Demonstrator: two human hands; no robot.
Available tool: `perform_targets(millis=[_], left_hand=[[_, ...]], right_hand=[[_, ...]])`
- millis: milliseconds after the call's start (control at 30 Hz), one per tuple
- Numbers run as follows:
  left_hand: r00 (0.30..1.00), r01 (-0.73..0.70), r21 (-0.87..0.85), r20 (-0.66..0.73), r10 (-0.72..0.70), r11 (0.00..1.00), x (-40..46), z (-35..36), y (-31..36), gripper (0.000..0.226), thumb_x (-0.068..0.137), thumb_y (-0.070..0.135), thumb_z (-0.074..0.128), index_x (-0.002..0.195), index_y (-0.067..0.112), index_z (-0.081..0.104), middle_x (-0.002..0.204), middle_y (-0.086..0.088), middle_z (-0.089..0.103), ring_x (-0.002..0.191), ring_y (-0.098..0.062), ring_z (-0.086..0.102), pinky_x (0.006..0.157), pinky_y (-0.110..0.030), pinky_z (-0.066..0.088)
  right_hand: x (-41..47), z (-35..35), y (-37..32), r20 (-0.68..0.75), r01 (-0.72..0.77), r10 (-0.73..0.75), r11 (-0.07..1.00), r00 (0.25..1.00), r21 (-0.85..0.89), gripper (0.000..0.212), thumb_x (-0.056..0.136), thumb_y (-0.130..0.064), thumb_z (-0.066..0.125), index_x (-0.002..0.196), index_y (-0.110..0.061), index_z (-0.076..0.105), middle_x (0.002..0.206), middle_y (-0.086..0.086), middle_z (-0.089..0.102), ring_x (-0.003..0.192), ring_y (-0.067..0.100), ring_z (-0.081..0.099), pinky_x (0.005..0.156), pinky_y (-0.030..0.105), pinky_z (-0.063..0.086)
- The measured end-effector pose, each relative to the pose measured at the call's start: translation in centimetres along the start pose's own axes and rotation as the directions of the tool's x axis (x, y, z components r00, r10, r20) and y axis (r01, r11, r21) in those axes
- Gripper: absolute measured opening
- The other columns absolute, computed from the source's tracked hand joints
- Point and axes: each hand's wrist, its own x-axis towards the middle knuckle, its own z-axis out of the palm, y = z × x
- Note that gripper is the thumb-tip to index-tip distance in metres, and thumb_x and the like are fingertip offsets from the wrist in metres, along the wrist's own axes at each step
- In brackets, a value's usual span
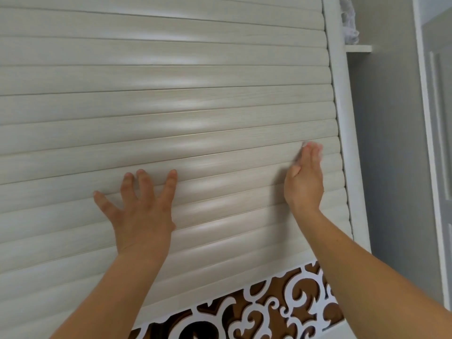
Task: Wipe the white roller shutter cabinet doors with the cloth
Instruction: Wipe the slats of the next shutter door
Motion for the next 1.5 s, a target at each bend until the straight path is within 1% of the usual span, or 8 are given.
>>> perform_targets(millis=[200,300,400,633,867,1133,1300,1500], left_hand=[[0.999,0.013,-0.047,-0.029,-0.015,0.999,0.1,0.4,0.3,0.096,0.086,0.047,0.057,0.143,0.037,-0.018,0.147,-0.016,-0.003,0.139,-0.035,0.0,0.104,-0.068,0.01],[0.998,0.021,-0.073,-0.063,-0.026,0.997,0.2,1.0,0.4,0.092,0.088,0.035,0.058,0.143,0.038,-0.016,0.147,-0.015,-0.003,0.138,-0.035,-0.001,0.104,-0.069,0.009],[0.997,0.021,-0.1,-0.077,-0.029,0.995,0.3,1.3,0.4,0.088,0.091,0.032,0.055,0.143,0.039,-0.016,0.148,-0.015,-0.005,0.138,-0.034,-0.003,0.104,-0.069,0.007],[0.993,0.042,-0.145,-0.106,-0.058,0.989,0.2,1.6,0.6,0.088,0.09,0.031,0.056,0.143,0.04,-0.013,0.149,-0.015,-0.005,0.14,-0.033,-0.005,0.103,-0.07,0.005],[0.993,0.031,-0.146,-0.105,-0.046,0.989,0.3,1.7,0.5,0.092,0.088,0.032,0.059,0.142,0.039,-0.015,0.147,-0.014,-0.005,0.139,-0.032,-0.005,0.104,-0.07,0.005],[0.995,0.015,-0.163,-0.09,-0.03,0.987,0.2,1.4,0.3,0.093,0.088,0.033,0.06,0.143,0.039,-0.014,0.149,-0.014,-0.006,0.14,-0.032,-0.006,0.103,-0.069,0.002],[0.997,-0.006,-0.18,-0.076,-0.008,0.984,0.0,1.2,-0.1,0.094,0.085,0.04,0.062,0.144,0.039,-0.011,0.15,-0.014,-0.005,0.14,-0.031,-0.006,0.104,-0.069,0.0],[0.979,-0.14,-0.241,-0.176,0.098,0.96,-1.2,1.6,1.9,0.065,0.093,0.016,0.046,0.147,0.031,0.013,0.155,-0.01,-0.003,0.142,-0.028,-0.008,0.107,-0.061,-0.009]], right_hand=[[-6.5,1.5,-3.9,0.091,0.176,-0.162,0.97,0.983,-0.17,0.076,0.077,-0.031,0.007,0.151,-0.027,0.018,0.158,-0.007,0.009,0.145,0.009,0.012,0.11,0.035,0.02],[-9.2,2.4,-5.9,0.161,0.301,-0.276,0.939,0.948,-0.164,0.075,0.074,-0.03,0.017,0.149,-0.026,0.028,0.156,-0.006,0.02,0.143,0.011,0.021,0.107,0.03,0.018],[-11.7,3.5,-8.0,0.202,0.481,-0.45,0.864,0.87,-0.145,0.066,0.077,-0.026,0.03,0.141,-0.02,0.046,0.146,-0.001,0.043,0.134,0.019,0.041,0.104,0.036,0.023],[-12.0,3.1,-4.5,0.337,0.744,-0.666,0.63,0.665,-0.223,0.06,0.084,-0.009,0.033,0.142,-0.022,0.039,0.149,-0.005,0.036,0.137,0.016,0.034,0.107,0.052,0.022],[-8.1,-0.4,0.7,0.434,0.505,-0.323,0.756,0.841,-0.416,0.076,0.093,-0.013,0.026,0.142,-0.034,-0.028,0.149,-0.013,-0.032,0.14,0.008,-0.022,0.112,0.046,-0.015],[-8.5,0.6,-1.8,0.078,-0.029,0.046,0.979,0.996,-0.204,0.054,0.099,-0.02,0.023,0.151,-0.031,0.012,0.158,-0.014,0.003,0.144,0.003,0.005,0.113,0.04,0.023],[-14.3,2.6,-5.2,0.166,0.289,-0.255,0.929,0.953,-0.231,0.066,0.083,-0.016,0.019,0.148,-0.021,0.03,0.156,-0.002,0.022,0.142,0.015,0.023,0.106,0.038,0.029],[-15.5,3.6,-3.8,0.19,0.688,-0.661,0.699,0.726,-0.196,0.061,0.082,-0.008,0.039,0.142,-0.02,0.04,0.147,-0.004,0.041,0.135,0.015,0.039,0.107,0.044,0.026]])
